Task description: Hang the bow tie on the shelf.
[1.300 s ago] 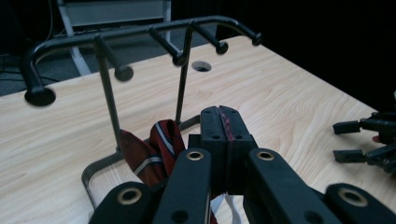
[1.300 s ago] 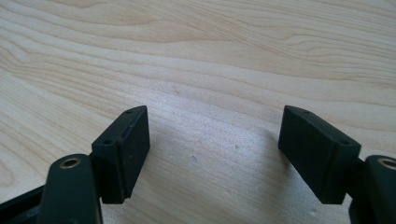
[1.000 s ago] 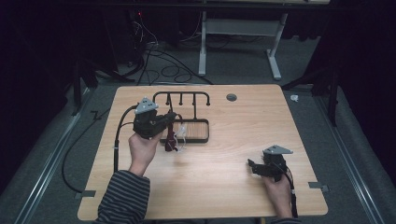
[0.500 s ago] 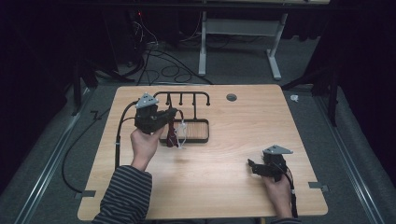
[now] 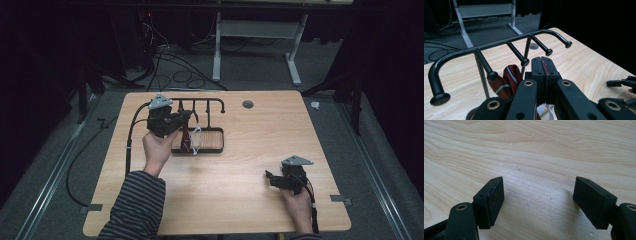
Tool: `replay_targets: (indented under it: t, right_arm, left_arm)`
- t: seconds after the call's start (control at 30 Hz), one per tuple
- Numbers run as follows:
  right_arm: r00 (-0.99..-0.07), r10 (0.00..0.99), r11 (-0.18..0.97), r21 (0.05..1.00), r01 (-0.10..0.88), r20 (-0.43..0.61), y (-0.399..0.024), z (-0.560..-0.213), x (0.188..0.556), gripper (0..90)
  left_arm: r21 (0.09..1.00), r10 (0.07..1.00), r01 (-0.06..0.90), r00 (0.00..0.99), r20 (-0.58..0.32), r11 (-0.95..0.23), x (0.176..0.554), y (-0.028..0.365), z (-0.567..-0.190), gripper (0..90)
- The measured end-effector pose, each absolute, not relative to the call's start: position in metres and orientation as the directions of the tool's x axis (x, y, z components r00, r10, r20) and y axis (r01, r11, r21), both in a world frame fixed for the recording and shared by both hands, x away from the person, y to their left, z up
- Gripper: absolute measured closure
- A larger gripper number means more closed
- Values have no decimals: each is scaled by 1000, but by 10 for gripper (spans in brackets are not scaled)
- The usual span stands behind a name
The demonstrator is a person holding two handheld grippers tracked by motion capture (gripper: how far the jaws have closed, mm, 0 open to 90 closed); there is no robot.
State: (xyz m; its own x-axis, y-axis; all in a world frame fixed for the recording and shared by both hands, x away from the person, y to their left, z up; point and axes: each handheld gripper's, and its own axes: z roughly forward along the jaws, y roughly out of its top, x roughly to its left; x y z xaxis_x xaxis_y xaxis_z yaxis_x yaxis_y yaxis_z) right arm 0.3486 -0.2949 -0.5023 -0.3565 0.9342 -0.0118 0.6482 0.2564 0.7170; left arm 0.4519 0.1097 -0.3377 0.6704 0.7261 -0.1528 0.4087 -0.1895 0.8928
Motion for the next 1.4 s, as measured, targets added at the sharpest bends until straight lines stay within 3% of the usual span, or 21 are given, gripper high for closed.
replay_targets:
  t: [0.57,1.17,1.4]
  right_arm:
    - [-358,934,256,717,648,-11,-295,-502,348,261]
    - [-357,934,254,717,649,-9,-295,-502,348,261]
    - [-357,934,254,717,649,-8,-295,-502,348,261]
  left_arm:
    - [891,756,396,647,-98,-223,471,97,-332,896]
    - [875,782,432,614,-109,-217,491,93,-341,893]
    - [877,785,427,611,-100,-220,490,95,-340,840]
